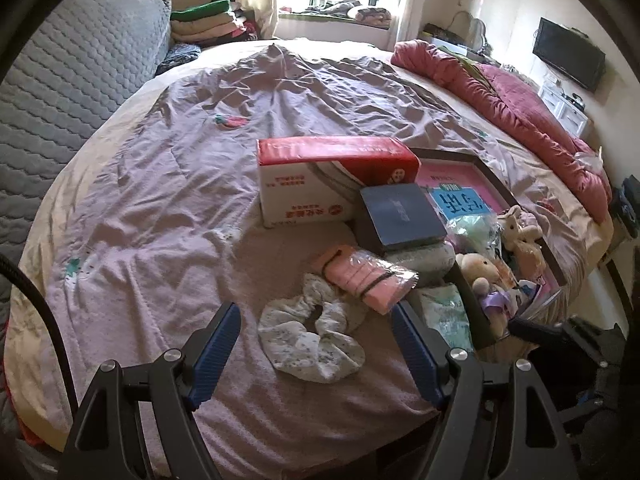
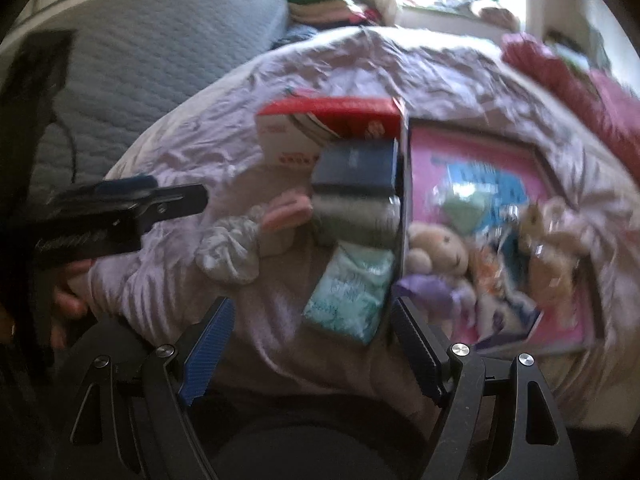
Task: Organize soft objects
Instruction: 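Reach the left tool to the pink packet while the right tool approaches the tissue pack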
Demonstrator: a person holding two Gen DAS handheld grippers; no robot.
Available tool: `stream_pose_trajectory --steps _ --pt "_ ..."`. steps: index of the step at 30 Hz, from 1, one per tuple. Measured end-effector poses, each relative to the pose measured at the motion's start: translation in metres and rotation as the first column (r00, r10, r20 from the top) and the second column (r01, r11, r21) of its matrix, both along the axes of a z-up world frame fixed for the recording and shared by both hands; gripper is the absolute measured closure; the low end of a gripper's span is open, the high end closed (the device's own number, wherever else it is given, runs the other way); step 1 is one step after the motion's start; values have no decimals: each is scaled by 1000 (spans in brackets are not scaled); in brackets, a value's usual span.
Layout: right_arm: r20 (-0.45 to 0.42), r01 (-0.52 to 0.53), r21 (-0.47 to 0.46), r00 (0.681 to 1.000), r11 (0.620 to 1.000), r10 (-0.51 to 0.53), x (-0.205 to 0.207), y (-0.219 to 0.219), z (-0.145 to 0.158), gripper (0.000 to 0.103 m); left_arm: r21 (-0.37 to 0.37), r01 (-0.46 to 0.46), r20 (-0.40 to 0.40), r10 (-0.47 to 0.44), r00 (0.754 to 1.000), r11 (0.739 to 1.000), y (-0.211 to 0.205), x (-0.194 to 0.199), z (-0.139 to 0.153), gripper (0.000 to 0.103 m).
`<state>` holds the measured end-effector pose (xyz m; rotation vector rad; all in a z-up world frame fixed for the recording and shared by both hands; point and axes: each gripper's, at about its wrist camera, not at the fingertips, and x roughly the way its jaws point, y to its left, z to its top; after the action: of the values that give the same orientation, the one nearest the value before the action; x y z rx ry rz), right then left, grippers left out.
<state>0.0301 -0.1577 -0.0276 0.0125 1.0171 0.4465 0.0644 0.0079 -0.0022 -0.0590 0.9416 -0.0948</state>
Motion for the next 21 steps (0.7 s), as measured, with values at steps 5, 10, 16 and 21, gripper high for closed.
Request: stream_pose_trajectory --steps 5,10,16,21 --pt "-38 35 -31 999 999 -36 7 12 -14 21 -9 10 -8 -10 1000 1000 -2 3 -8 26" --pt "-63 77 -56 995 995 -81 19 20 -25 21 -19 32 -12 -32 999 999 -6 11 -15 26" --pt "-44 147 -95 987 985 -152 35 24 -33 21 -38 85 -34 -86 996 996 -13 30 -26 26" --pt "-10 171 -124 985 977 -174 46 34 -39 21 -90 122 -54 -127 990 988 -16 41 -34 26"
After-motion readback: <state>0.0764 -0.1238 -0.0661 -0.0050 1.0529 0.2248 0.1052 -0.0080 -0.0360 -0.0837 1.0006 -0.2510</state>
